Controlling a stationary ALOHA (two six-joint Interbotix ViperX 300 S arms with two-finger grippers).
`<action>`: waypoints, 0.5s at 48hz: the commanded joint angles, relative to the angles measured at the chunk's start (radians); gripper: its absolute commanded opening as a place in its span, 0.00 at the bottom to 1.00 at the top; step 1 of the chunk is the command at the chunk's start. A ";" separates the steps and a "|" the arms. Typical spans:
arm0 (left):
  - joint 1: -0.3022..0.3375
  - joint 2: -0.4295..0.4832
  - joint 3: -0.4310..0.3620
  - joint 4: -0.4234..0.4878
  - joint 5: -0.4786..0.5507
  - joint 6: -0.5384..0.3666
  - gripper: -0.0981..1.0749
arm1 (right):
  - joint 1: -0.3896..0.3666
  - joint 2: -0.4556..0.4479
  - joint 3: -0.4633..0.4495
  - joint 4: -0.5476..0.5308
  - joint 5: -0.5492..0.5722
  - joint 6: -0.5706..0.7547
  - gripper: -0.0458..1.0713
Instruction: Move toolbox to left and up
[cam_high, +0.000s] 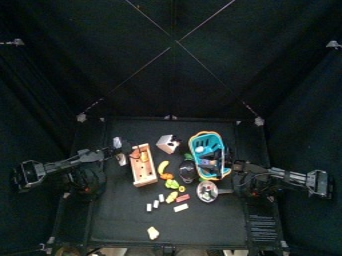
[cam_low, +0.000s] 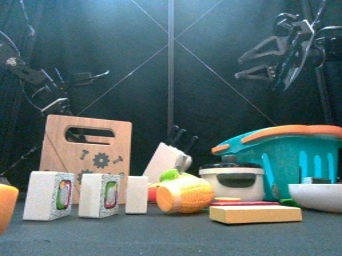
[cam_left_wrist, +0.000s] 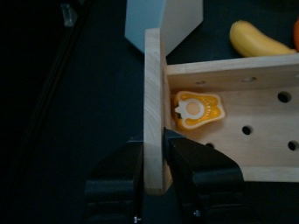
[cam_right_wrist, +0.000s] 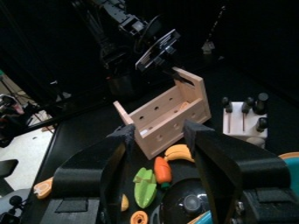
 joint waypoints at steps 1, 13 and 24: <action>0.038 -0.025 -0.023 0.014 0.060 0.003 0.60 | -0.002 0.000 -0.012 0.002 -0.006 -0.002 0.80; 0.104 -0.034 -0.025 0.041 0.080 0.000 0.60 | -0.003 0.002 -0.008 0.003 -0.006 -0.002 0.80; 0.167 -0.031 -0.012 0.040 0.020 0.000 0.60 | -0.014 0.003 -0.006 0.003 -0.006 -0.002 0.80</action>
